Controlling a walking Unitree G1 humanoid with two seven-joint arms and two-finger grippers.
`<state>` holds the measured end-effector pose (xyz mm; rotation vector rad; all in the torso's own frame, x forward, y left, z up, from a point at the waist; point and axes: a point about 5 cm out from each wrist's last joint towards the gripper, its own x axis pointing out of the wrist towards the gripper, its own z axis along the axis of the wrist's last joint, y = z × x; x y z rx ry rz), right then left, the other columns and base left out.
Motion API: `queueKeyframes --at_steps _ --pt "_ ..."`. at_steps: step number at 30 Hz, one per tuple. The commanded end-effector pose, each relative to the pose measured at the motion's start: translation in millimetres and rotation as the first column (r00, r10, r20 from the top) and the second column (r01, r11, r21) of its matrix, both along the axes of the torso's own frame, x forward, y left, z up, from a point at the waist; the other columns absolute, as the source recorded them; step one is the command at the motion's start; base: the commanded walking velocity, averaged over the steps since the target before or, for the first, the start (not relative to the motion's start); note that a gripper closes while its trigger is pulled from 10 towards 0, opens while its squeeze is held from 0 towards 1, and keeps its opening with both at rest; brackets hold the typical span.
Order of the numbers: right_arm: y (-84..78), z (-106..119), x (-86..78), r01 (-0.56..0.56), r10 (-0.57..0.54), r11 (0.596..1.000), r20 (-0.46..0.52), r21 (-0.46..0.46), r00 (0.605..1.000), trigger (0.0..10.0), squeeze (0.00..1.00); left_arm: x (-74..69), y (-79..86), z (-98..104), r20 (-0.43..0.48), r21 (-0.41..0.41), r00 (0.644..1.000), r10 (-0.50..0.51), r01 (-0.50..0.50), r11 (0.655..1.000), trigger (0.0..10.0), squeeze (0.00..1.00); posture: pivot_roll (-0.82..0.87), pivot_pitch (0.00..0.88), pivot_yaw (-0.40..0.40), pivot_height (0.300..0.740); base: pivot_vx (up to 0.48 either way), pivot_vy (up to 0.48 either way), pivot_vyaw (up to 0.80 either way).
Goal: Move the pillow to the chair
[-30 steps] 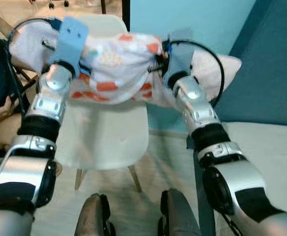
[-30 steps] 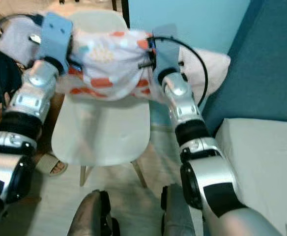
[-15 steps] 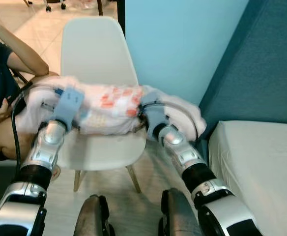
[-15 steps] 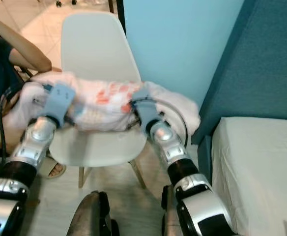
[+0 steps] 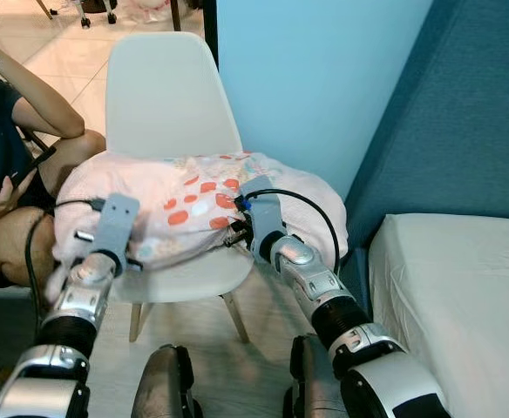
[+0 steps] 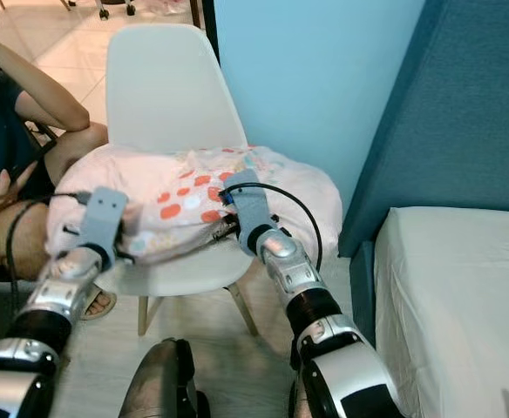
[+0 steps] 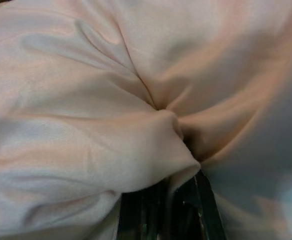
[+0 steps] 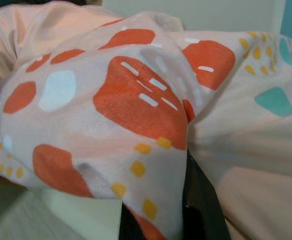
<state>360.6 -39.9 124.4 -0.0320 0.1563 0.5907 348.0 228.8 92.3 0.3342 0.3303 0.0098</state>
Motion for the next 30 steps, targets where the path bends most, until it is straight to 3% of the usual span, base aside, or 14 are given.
queueKeyframes --at_steps 1,12,14,16,18,19,26,27,28,29,30 --pt "5.3 4 -1.8 -0.011 0.011 0.998 -0.004 0.057 1.0 10.0 1.0 0.0 -6.5 0 -0.006 -0.006 0.999 -0.043 0.043 0.999 10.0 1.0 0.01 0.146 -0.042 0.602 0.0 0.0 0.0" --pt "-9.3 12 -7.1 -0.021 0.02 0.997 0.02 0.078 1.0 10.0 1.0 -14.0 22.1 6 -0.03 0.052 1.0 -0.003 0.005 0.999 10.0 1.0 0.01 0.139 -0.039 0.602 0.0 0.0 0.0" --pt "-12.9 13 -9.7 -0.03 0.028 0.997 0.025 0.071 0.999 10.0 1.0 -20.2 28.4 6 -0.046 0.063 0.999 0.007 -0.004 0.998 10.0 1.0 0.01 0.139 -0.039 0.602 0.0 0.0 0.0" --pt "-25.3 13 -18.6 -0.063 0.063 0.998 0.013 -0.002 0.998 10.0 1.0 -40.4 44.8 3 -0.077 0.087 0.997 0.021 -0.014 0.996 10.0 1.0 0.01 0.151 -0.036 0.602 0.0 0.0 0.0" --pt "-30.1 13 -20.6 -0.064 0.064 0.998 0.009 -0.028 0.998 10.0 1.0 -46.6 50.0 2 -0.084 0.095 0.996 0.028 -0.02 0.995 10.0 1.0 0.02 0.153 -0.036 0.602 0.0 0.0 0.0" --pt "-36.4 14 -21.1 -0.047 0.047 0.998 0.003 -0.046 0.999 10.0 0.0 -53.0 54.9 2 -0.094 0.105 0.995 0.034 -0.024 0.994 10.0 1.0 0.02 0.156 -0.037 0.602 0.0 0.0 0.0" --pt "-64.4 29 -14.5 0.07 -0.067 0.991 0.029 -0.114 0.997 10.0 0.0 -72.7 68.8 2 -0.128 0.14 0.99 0.064 -0.046 0.989 10.0 1.0 0.02 0.16 -0.039 0.602 0.0 0.0 0.0" --pt "-70.5 36 -11.9 0.109 -0.105 0.988 0.044 -0.109 0.994 10.0 0.0 -73.1 81.3 14 -0.04 0.169 0.983 0.177 -0.168 0.971 10.0 0.0 0.02 0.161 -0.032 0.602 0.0 0.0 0.0" --pt "-70.5 36 -11.9 0.109 -0.105 0.988 0.044 -0.109 0.994 10.0 0.0 -73.1 81.3 14 -0.04 0.169 0.983 0.177 -0.168 0.971 10.0 0.0 0.02 0.161 -0.032 0.602 0.0 0.0 0.0" --pt "-75.0 42 -10.1 0.14 -0.134 0.985 0.06 -0.106 0.989 10.0 0.0 -74.9 92.6 25 0.036 0.156 0.959 0.28 -0.282 0.947 10.0 0.0 0.02 0.161 -0.029 0.602 0.0 0.0 0.0" --pt "-78.6 47 -8.4 0.17 -0.163 0.981 0.076 -0.094 0.984 10.0 0.0 -79.1 106.1 37 0.121 0.125 0.91 0.397 -0.411 0.903 10.0 0.0 0.02 0.162 -0.028 0.602 0.0 0.0 0.0"
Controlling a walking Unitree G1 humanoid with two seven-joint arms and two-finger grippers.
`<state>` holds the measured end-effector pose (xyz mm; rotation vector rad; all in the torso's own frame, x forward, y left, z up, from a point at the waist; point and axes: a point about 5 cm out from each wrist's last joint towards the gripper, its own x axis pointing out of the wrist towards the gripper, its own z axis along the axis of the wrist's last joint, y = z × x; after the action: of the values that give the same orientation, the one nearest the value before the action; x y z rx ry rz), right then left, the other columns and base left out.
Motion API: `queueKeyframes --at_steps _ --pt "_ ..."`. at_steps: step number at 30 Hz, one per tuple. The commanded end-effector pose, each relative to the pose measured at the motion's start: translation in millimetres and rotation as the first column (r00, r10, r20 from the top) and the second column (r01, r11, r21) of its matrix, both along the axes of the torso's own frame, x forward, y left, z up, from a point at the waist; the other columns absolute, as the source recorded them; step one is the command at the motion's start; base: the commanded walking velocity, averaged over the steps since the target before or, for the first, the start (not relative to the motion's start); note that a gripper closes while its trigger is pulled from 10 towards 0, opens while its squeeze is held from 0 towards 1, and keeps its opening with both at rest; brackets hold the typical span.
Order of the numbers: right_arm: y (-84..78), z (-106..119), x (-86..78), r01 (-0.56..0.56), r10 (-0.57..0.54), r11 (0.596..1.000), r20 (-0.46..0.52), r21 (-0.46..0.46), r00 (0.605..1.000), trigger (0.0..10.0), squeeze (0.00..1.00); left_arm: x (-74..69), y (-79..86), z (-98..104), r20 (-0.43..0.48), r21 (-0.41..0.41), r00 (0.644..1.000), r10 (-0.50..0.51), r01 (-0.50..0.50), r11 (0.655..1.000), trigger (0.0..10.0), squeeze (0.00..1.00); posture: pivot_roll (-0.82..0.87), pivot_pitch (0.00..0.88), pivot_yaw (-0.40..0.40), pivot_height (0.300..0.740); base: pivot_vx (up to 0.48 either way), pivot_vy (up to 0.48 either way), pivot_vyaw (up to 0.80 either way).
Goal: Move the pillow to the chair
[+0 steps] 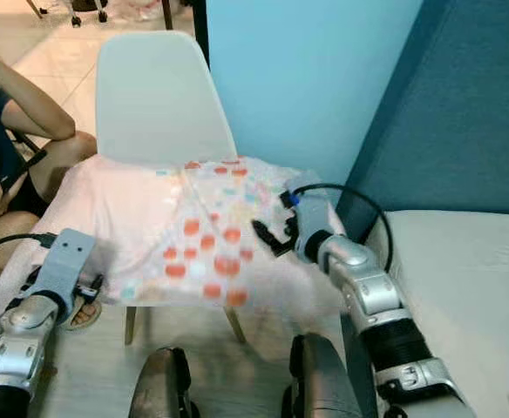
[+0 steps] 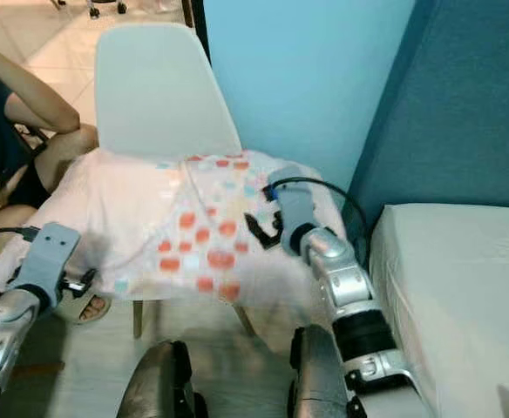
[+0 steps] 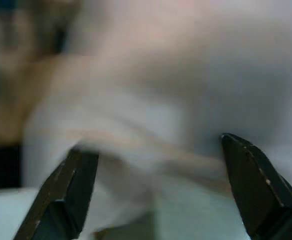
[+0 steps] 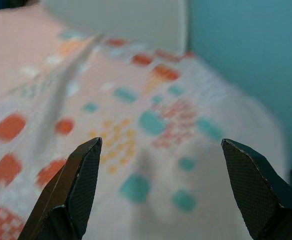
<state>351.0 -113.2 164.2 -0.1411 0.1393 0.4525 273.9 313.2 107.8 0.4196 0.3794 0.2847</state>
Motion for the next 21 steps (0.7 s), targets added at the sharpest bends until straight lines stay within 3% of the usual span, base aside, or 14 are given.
queueKeyframes --at_steps 1,4,5,7,8,10,12,13,15,16,17,18,19,21 --pt "-7.2 11 1.1 0.053 -0.053 0.999 0.026 0.013 0.998 10.0 0.0 -9.5 29.4 29 0.159 0.009 0.961 0.227 -0.231 0.973 10.0 0.0 0.02 0.163 -0.029 0.602 0.0 0.0 0.0" --pt "-8.8 19 1.6 0.088 -0.09 0.995 0.054 0.042 0.994 10.0 0.0 -23.7 45.5 47 0.279 -0.032 0.884 0.376 -0.382 0.923 10.0 0.0 0.02 0.163 -0.032 0.602 0.0 0.0 0.0" --pt "-8.8 19 1.6 0.088 -0.09 0.995 0.054 0.042 0.994 10.0 0.0 -23.7 45.5 47 0.279 -0.032 0.884 0.376 -0.382 0.923 10.0 0.0 0.02 0.163 -0.032 0.602 0.0 0.0 0.0" --pt "-8.4 24 2.7 0.116 -0.123 0.989 0.074 0.086 0.99 10.0 0.0 -35.7 61.9 62 0.378 -0.052 0.782 0.496 -0.517 0.854 10.0 0.0 0.03 0.164 -0.035 0.602 0.0 0.0 0.0" --pt "-8.4 24 2.7 0.116 -0.123 0.989 0.074 0.086 0.99 10.0 0.0 -35.7 61.9 62 0.378 -0.052 0.782 0.496 -0.517 0.854 10.0 0.0 0.03 0.164 -0.035 0.602 0.0 0.0 0.0" --pt "-6.6 28 3.2 0.128 -0.138 0.985 0.092 0.114 0.986 10.0 0.0 -40.6 70.7 75 0.448 -0.081 0.702 0.554 -0.585 0.807 10.0 0.0 0.03 0.163 -0.04 0.602 0.0 0.0 0.0" --pt "-2.0 31 3.5 0.126 -0.144 0.982 0.129 0.137 0.981 10.0 0.0 -15.6 51.4 82 0.474 -0.111 0.763 0.44 -0.444 0.889 10.0 0.0 0.04 0.162 -0.041 0.602 0.0 0.0 0.0" --pt "-2.0 31 3.5 0.126 -0.144 0.982 0.129 0.137 0.981 10.0 0.0 -15.6 51.4 82 0.474 -0.111 0.763 0.44 -0.444 0.889 10.0 0.0 0.04 0.162 -0.041 0.602 0.0 0.0 0.0" --pt "3.1 31 4.0 0.137 -0.162 0.977 0.157 0.161 0.974 10.0 0.0 16.6 8.3 72 0.425 -0.131 0.876 0.229 -0.191 0.973 10.0 0.0 0.03 0.151 -0.036 0.602 0.0 0.0 0.0" --pt "5.5 30 3.6 0.143 -0.171 0.975 0.161 0.173 0.972 10.0 0.0 25.5 -14.3 66 0.399 -0.153 0.905 0.148 -0.094 0.984 10.0 0.0 0.02 0.146 -0.032 0.602 0.0 0.0 0.0" --pt "5.5 30 3.6 0.143 -0.171 0.975 0.161 0.173 0.972 10.0 0.0 25.5 -14.3 66 0.399 -0.153 0.905 0.148 -0.094 0.984 10.0 0.0 0.02 0.146 -0.032 0.602 0.0 0.0 0.0" --pt "7.6 29 2.8 0.15 -0.18 0.971 0.158 0.188 0.971 10.0 0.0 31.3 -37.9 61 0.392 -0.192 0.917 0.079 -0.002 0.981 10.0 0.0 0.01 0.142 -0.031 0.602 0.0 0.0 0.0" --pt "7.6 29 2.8 0.15 -0.18 0.971 0.158 0.188 0.971 10.0 0.0 31.3 -37.9 61 0.392 -0.192 0.917 0.079 -0.002 0.981 10.0 0.0 0.01 0.142 -0.031 0.602 0.0 0.0 0.0" --pt "10.6 19 -0.8 0.165 -0.192 0.963 0.114 0.213 0.975 10.0 0.0 37.2 -90.4 54 0.409 -0.237 0.911 -0.048 0.157 0.959 10.0 0.0 0.01 0.135 -0.045 0.602 0.0 0.0 0.0"
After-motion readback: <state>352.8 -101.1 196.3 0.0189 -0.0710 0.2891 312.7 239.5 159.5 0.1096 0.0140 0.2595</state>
